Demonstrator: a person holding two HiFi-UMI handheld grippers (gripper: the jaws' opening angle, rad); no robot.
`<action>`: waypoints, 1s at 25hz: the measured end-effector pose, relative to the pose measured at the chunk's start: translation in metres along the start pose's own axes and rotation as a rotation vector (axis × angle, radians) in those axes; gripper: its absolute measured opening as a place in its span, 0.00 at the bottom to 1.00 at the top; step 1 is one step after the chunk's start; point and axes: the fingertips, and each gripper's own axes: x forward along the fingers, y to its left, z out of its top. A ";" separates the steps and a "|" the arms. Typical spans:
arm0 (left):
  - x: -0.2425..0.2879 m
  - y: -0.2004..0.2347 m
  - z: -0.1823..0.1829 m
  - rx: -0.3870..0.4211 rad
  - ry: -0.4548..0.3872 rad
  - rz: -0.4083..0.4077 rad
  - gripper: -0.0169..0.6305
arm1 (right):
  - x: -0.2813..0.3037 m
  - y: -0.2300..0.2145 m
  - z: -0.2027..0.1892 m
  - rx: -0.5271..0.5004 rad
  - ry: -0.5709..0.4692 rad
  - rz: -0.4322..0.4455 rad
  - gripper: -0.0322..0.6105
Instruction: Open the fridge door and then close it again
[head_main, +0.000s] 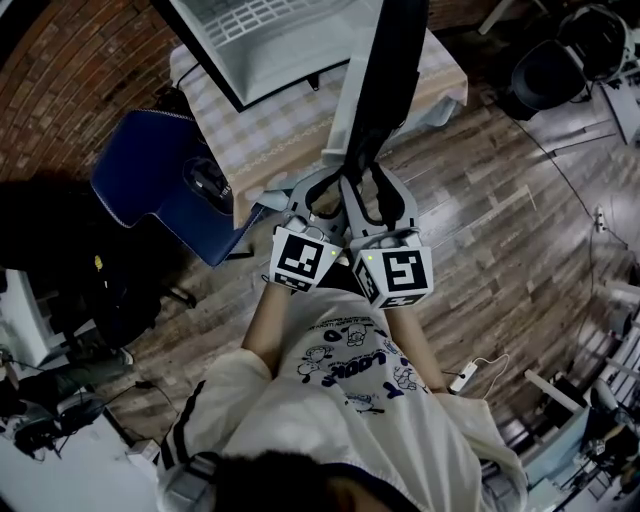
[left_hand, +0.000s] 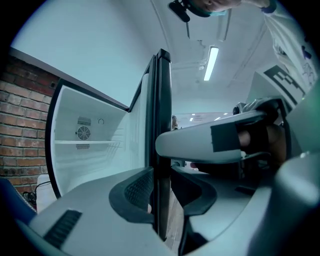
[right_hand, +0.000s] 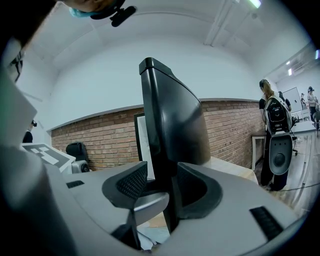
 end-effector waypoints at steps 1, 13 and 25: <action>0.001 -0.004 0.001 0.005 0.000 -0.010 0.21 | -0.002 -0.003 0.000 0.002 -0.001 -0.006 0.33; 0.020 -0.035 0.003 0.039 0.009 -0.095 0.18 | -0.018 -0.043 -0.001 0.010 -0.008 -0.093 0.33; 0.034 -0.058 0.005 0.048 0.004 -0.157 0.18 | -0.032 -0.068 -0.003 -0.011 -0.019 -0.103 0.32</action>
